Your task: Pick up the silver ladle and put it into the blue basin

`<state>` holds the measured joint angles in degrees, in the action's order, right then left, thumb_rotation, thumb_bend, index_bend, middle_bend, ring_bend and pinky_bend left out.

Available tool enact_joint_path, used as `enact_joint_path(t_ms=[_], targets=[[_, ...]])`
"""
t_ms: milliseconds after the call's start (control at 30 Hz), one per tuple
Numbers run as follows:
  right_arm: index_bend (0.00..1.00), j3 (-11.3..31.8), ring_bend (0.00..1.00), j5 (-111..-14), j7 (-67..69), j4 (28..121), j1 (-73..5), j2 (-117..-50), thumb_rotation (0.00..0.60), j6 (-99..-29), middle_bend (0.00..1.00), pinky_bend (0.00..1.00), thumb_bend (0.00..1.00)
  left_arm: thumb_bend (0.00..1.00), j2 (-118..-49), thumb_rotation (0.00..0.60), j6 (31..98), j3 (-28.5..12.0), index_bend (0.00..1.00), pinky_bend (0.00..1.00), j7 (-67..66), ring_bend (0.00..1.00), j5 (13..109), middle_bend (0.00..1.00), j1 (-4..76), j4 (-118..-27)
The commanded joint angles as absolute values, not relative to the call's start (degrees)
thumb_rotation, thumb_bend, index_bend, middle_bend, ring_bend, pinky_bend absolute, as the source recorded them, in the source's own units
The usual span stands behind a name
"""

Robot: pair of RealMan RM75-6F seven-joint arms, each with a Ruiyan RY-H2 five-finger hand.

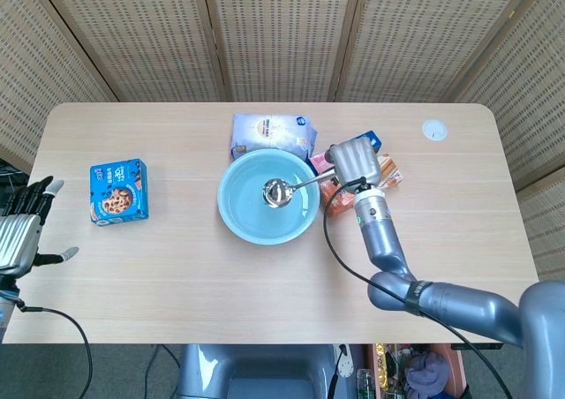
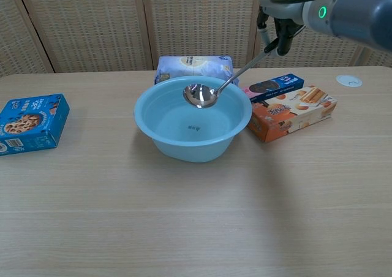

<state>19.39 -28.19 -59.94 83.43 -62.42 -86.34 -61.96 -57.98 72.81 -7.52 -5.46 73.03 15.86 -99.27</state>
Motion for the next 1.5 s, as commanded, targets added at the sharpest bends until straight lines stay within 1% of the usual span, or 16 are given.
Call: enact_joint_path(t_ms=[33,267,533,800,1100,1333,1433,1500], targets=[[0.71,18.9,0.98,-28.1,-61.2,80.3,-64.3,-89.0,0.6,-62.7,1.0,1.0,0.59,0.0,-58.0,0.6,72.4,-7.7,0.0,0.0,-5.2,0.0,72.5,0.0,16.0,-98.9],[0.72,16.2,0.98,-32.7,-62.2,73.0,-66.1,-93.8,0.6,-64.5,1.0,1.0,0.6,0.0,-57.8,0.6,72.1,-7.9,0.0,0.0,-4.5,0.0,71.8,0.0,16.1,-98.5],[0.72,13.4,0.98,-37.0,-62.9,64.2,-66.7,-98.8,0.6,-64.0,1.0,1.0,0.6,0.0,-57.9,0.6,71.2,-7.9,0.0,0.0,-4.3,0.0,71.5,0.0,16.5,-98.1],[0.72,8.9,0.98,-45.4,-63.4,56.8,-66.2,-102.5,0.6,-64.8,1.0,1.0,0.6,0.0,-57.9,0.6,70.6,-8.1,0.0,0.0,-4.1,0.0,70.7,0.0,16.8,-97.7],[0.72,4.2,0.98,-55.0,-64.8,51.7,-65.0,-104.9,0.6,-64.5,1.0,1.0,0.6,0.0,-57.7,0.6,69.9,-7.9,0.0,0.0,-3.8,0.0,70.8,0.0,17.1,-97.5],[0.72,3.5,0.98,-58.3,-65.9,51.9,-63.6,-105.4,0.6,-63.8,1.0,1.0,0.61,0.0,-57.7,0.6,69.9,-7.8,0.0,0.0,-3.6,0.0,70.9,0.0,17.1,-97.4],[0.73,6.0,0.98,-56.4,-65.1,54.9,-62.6,-105.3,0.6,-63.3,1.0,1.0,0.62,0.0,-57.7,0.6,69.9,-7.7,0.0,0.0,-3.7,0.0,70.9,0.0,17.1,-97.4],[0.73,8.9,0.98,-53.9,-64.5,57.7,-62.2,-104.9,0.6,-63.0,1.0,1.0,0.62,0.0,-57.8,0.6,69.9,-7.7,0.0,0.0,-3.8,0.0,70.9,0.0,17.1,-97.4]])
